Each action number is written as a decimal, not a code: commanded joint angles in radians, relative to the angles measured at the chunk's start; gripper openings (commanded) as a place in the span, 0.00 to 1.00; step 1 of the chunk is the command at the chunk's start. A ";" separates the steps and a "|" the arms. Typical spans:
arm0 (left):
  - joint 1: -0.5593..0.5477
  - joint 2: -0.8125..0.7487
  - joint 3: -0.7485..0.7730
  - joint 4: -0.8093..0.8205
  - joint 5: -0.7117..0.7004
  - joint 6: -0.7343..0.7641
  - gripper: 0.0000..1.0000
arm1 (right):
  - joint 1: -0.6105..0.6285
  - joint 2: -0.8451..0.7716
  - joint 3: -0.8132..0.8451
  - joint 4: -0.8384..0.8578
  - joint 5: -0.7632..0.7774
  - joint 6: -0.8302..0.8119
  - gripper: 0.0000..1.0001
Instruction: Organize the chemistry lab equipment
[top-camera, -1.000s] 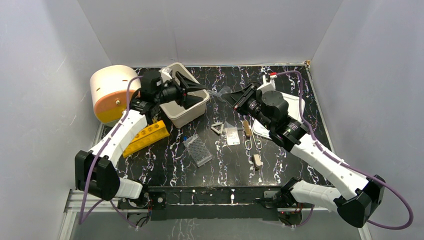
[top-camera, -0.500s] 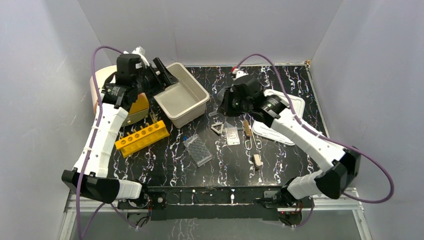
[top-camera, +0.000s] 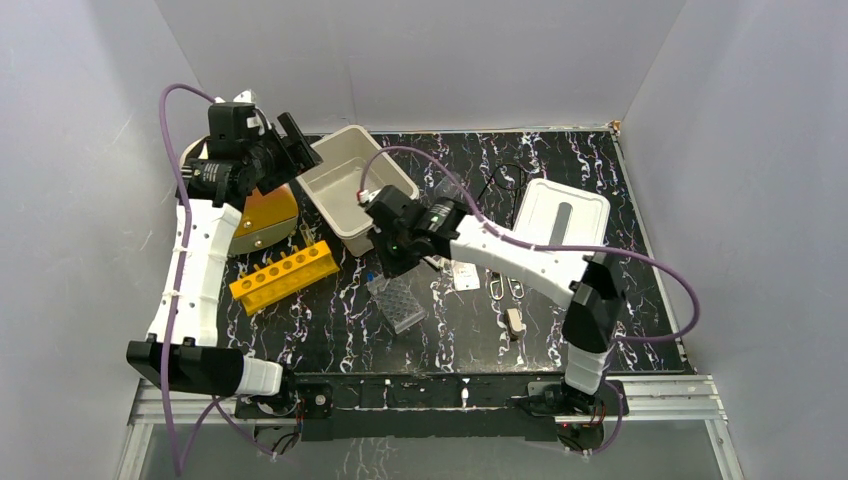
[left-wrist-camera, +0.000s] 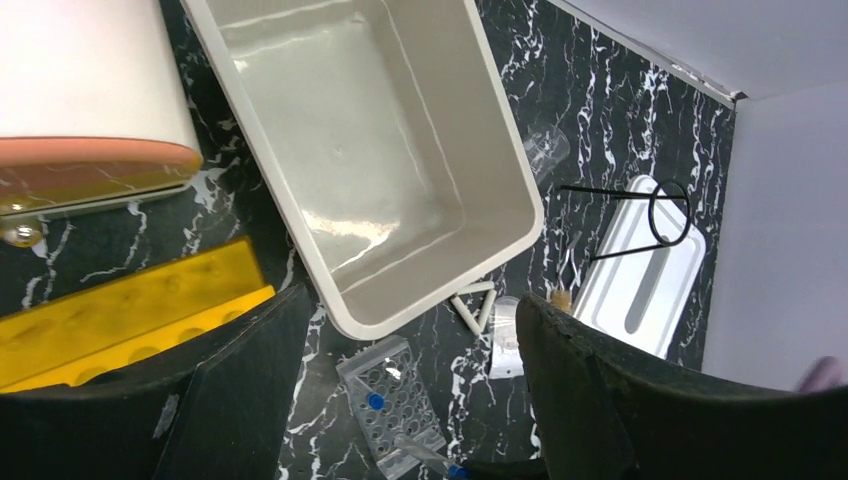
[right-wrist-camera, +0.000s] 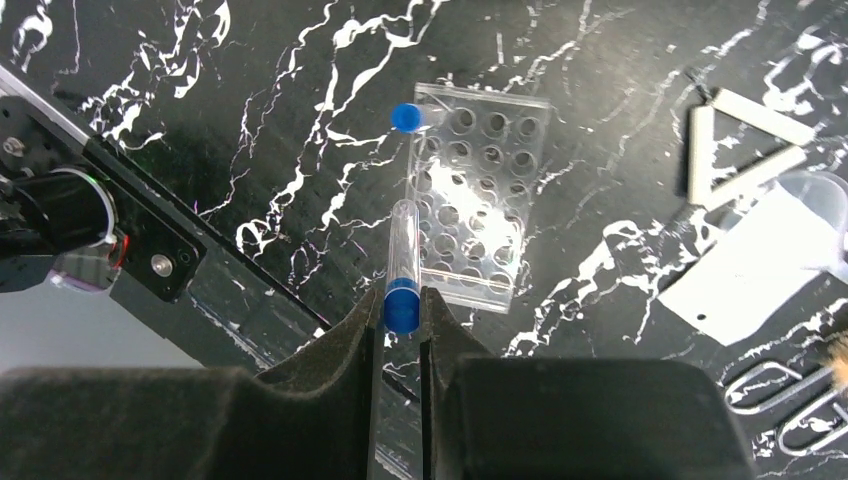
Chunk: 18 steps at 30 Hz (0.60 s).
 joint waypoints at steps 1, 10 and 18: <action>0.007 -0.035 0.080 -0.015 -0.070 0.069 0.75 | 0.047 0.082 0.128 -0.061 0.050 -0.047 0.15; 0.007 -0.079 0.085 -0.012 -0.116 0.100 0.76 | 0.083 0.255 0.292 -0.160 0.093 -0.045 0.16; 0.006 -0.077 0.078 -0.004 -0.052 0.088 0.76 | 0.085 0.273 0.294 -0.154 0.163 -0.041 0.16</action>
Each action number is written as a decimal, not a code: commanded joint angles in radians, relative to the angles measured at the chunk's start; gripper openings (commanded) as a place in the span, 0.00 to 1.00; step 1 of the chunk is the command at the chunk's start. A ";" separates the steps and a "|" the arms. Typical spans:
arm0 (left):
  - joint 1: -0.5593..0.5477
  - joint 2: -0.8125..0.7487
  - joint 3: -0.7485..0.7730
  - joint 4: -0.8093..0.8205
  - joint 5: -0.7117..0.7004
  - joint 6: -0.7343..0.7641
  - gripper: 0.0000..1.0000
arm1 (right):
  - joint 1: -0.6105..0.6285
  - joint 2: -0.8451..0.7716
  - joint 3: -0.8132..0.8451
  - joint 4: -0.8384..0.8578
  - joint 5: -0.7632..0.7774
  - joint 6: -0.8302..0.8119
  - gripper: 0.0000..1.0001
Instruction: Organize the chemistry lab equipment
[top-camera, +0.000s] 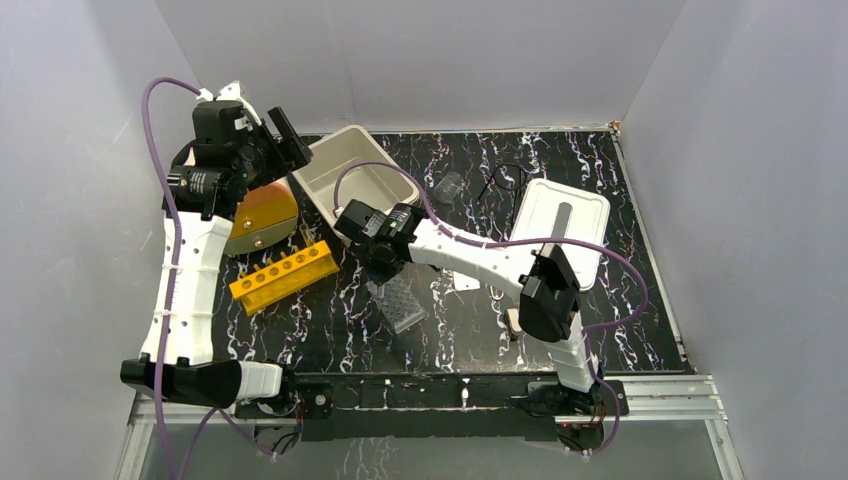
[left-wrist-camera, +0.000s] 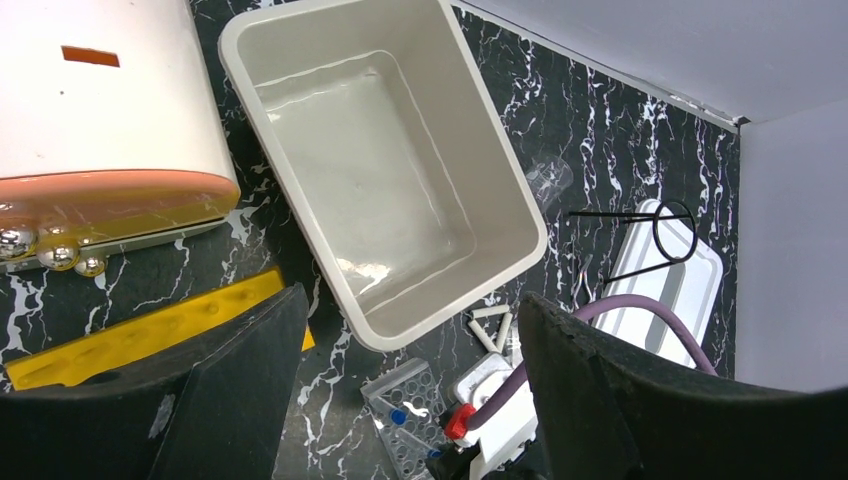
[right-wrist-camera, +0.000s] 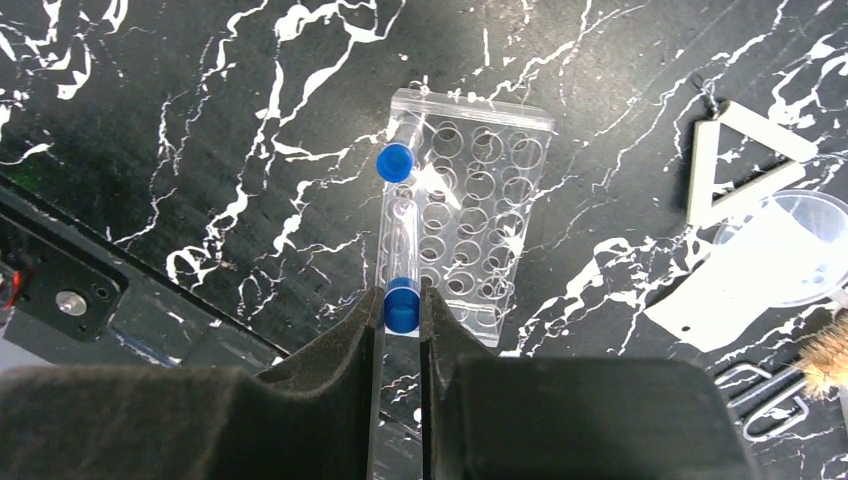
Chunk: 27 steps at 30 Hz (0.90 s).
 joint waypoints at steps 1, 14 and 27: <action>0.004 -0.025 0.023 0.005 0.038 0.008 0.76 | 0.005 -0.005 0.044 -0.007 0.059 -0.007 0.16; 0.004 -0.034 -0.004 0.007 0.046 0.005 0.78 | 0.005 -0.009 -0.003 0.081 0.025 -0.002 0.16; 0.004 -0.043 -0.014 0.005 0.039 0.008 0.78 | 0.004 0.027 0.020 0.035 0.035 0.011 0.15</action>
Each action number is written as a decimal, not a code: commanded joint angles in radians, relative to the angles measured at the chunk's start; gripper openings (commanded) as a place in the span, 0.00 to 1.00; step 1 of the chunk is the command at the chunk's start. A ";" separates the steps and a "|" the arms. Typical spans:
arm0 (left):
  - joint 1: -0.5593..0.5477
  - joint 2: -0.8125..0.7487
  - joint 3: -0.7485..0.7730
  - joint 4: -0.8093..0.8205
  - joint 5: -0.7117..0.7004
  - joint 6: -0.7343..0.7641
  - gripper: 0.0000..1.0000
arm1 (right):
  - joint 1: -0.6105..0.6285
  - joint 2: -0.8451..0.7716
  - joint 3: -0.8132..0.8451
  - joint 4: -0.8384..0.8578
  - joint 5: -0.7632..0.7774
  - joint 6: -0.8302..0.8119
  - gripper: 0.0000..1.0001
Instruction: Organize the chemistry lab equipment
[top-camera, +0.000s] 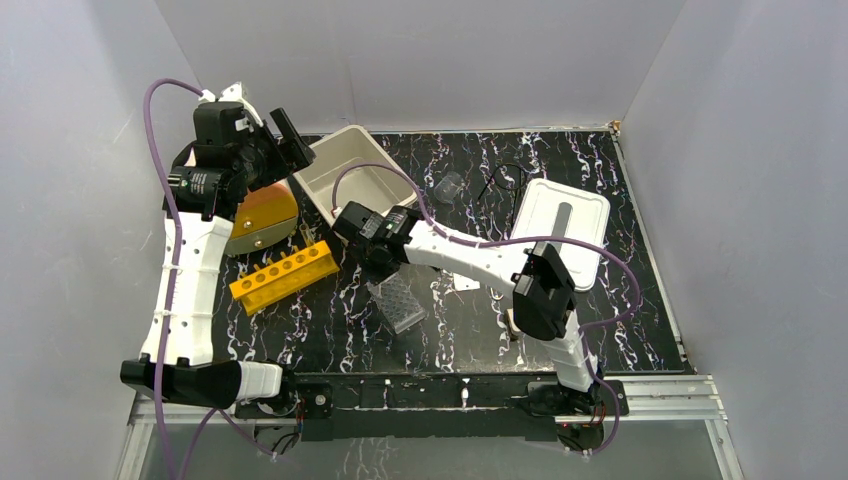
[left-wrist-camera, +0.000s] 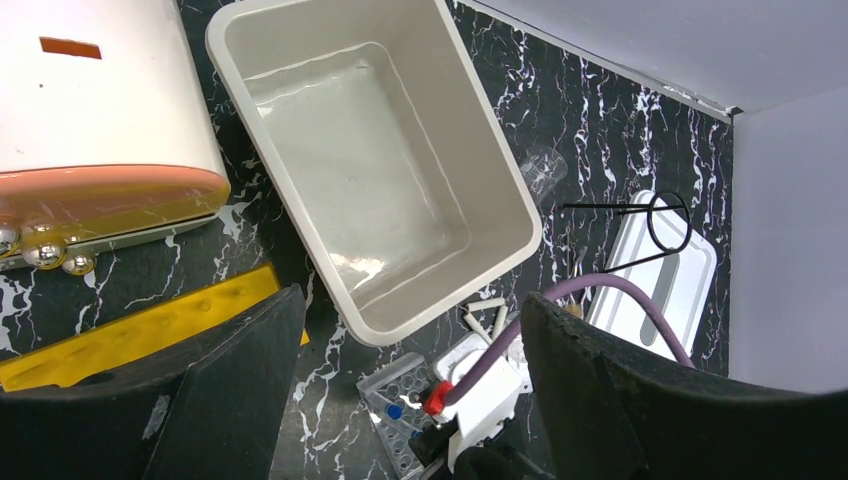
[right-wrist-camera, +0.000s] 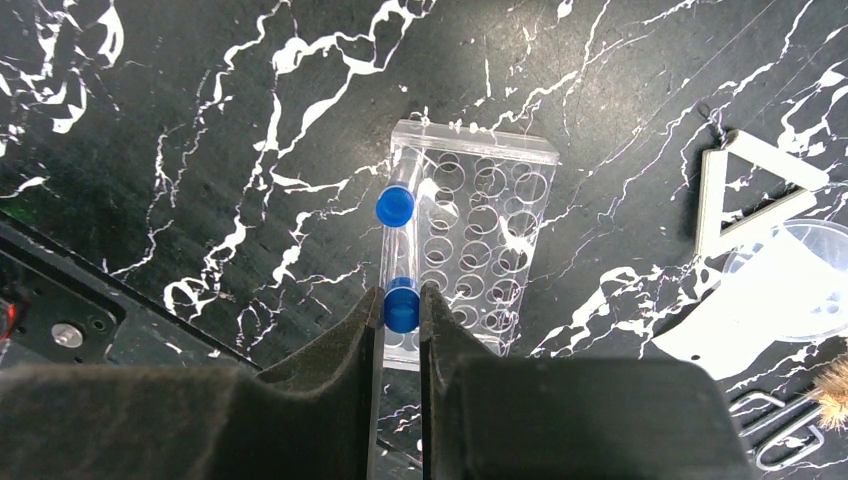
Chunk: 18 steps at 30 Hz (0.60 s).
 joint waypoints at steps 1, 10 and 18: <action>0.004 -0.042 -0.006 0.005 0.003 0.008 0.78 | 0.005 0.006 0.029 -0.025 0.016 0.006 0.15; 0.004 -0.043 -0.011 0.007 0.005 0.011 0.78 | 0.004 0.029 0.051 -0.038 0.025 0.005 0.20; 0.004 -0.043 -0.014 0.007 0.010 0.012 0.79 | 0.004 0.058 0.086 -0.058 0.012 0.003 0.27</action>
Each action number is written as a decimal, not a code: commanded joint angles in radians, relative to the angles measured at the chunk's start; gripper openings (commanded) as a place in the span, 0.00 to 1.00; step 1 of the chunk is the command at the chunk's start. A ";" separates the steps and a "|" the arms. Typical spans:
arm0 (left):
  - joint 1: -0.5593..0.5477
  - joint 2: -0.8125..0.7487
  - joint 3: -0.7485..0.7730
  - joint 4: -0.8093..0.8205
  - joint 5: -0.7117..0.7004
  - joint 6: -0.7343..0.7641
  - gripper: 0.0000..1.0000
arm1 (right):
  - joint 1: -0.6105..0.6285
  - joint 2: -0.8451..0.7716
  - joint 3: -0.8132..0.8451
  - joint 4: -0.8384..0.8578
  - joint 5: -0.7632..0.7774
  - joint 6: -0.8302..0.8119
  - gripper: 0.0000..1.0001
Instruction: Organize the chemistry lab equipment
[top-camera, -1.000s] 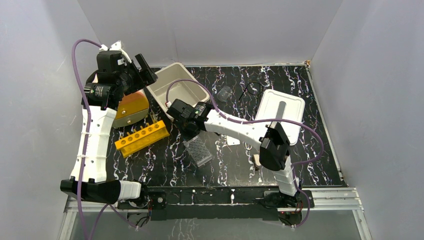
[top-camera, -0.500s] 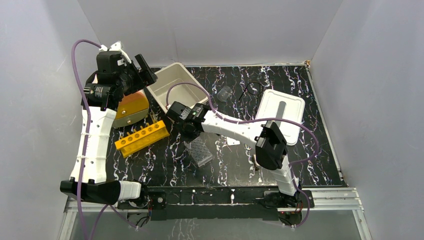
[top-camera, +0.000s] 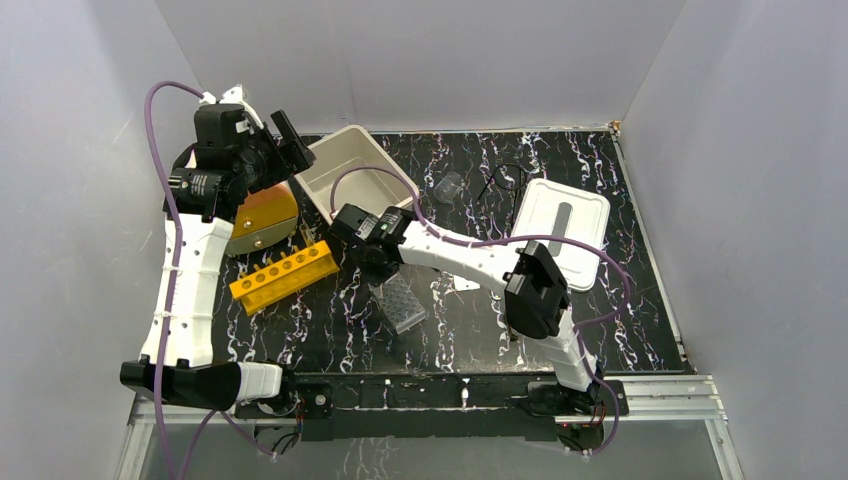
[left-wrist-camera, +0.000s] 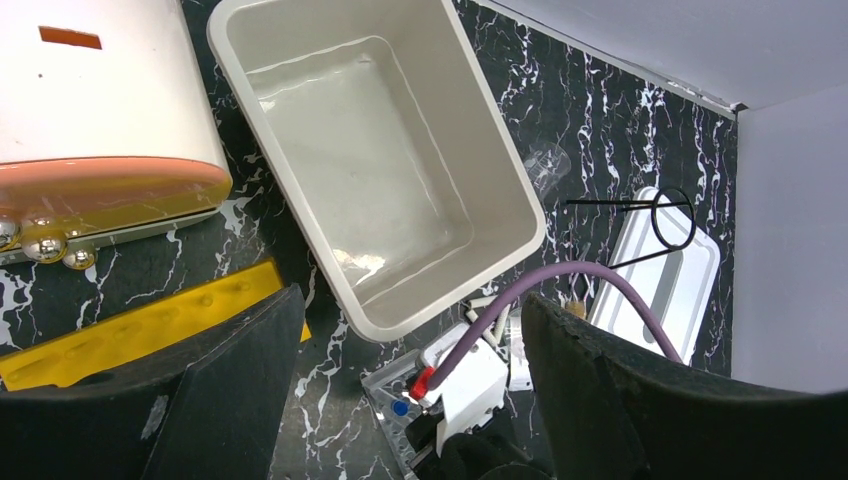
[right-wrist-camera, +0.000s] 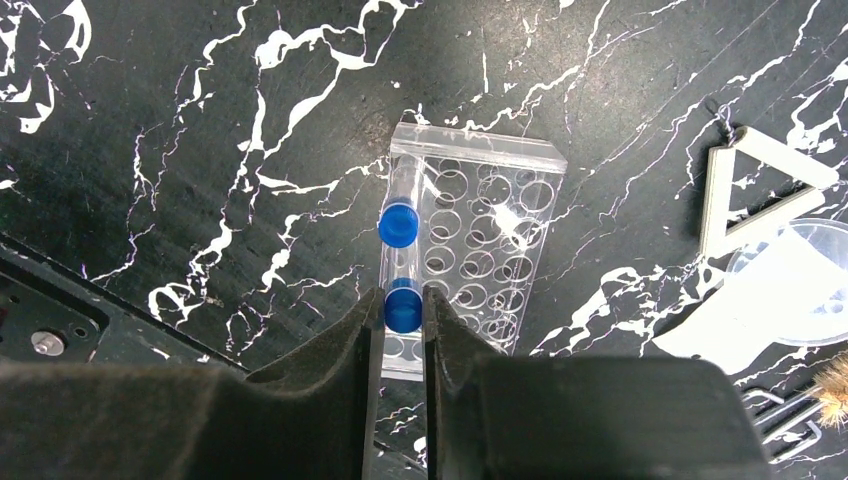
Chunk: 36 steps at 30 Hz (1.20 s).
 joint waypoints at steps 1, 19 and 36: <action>0.004 -0.033 0.004 0.007 0.012 0.013 0.79 | 0.004 0.013 0.059 -0.021 0.002 0.003 0.28; 0.005 -0.032 0.000 0.011 0.018 0.014 0.79 | 0.005 -0.009 0.094 -0.001 -0.025 0.016 0.42; 0.004 -0.042 -0.013 0.011 0.023 0.010 0.79 | 0.002 -0.068 0.010 0.025 -0.019 0.036 0.54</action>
